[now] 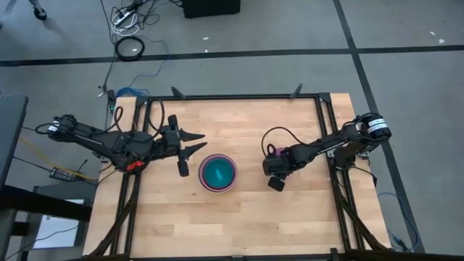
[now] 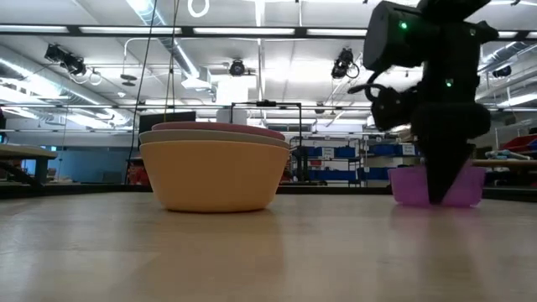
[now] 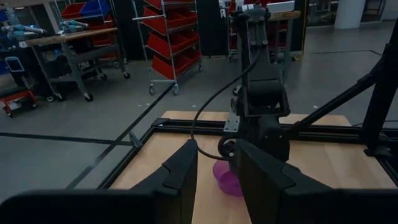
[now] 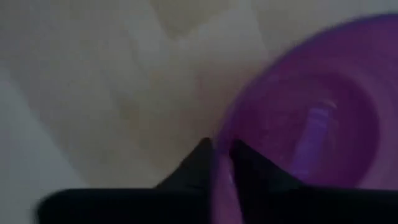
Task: Nest bowls inside each other
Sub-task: Stack the purple bowl on top of the blue bowl
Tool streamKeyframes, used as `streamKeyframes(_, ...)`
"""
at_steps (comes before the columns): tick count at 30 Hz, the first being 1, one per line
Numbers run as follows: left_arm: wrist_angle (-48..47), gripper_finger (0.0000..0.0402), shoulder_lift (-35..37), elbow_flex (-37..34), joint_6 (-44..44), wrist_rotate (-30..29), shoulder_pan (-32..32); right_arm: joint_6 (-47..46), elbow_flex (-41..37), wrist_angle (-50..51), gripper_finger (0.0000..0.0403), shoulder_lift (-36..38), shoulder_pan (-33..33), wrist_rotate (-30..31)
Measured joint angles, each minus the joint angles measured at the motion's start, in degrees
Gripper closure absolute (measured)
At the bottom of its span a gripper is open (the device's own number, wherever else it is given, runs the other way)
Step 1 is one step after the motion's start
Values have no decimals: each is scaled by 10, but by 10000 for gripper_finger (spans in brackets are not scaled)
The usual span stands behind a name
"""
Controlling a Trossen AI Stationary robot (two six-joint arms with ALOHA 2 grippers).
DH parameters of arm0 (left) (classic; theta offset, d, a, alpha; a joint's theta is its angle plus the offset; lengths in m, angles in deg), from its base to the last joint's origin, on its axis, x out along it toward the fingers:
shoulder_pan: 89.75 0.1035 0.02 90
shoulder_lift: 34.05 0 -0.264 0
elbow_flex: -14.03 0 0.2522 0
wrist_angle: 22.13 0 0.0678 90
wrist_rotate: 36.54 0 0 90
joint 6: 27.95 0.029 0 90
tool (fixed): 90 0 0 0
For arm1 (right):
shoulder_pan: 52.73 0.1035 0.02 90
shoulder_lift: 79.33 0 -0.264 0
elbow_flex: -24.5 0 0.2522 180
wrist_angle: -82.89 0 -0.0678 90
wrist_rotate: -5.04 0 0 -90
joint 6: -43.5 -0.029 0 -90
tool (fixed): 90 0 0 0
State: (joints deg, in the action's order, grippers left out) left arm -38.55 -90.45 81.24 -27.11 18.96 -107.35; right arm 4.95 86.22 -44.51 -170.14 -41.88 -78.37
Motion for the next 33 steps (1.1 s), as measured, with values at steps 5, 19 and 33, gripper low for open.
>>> streamKeyframes(5,0,285,0,0,0,0,0,34,47,31,396,0,0,4)
streamKeyframes(19,28,284,0,0,21,-26,0,233,240,-182,402,0,-17,-36)
streamKeyframes(33,37,284,0,0,23,-49,0,249,240,-312,403,-64,-20,-103)
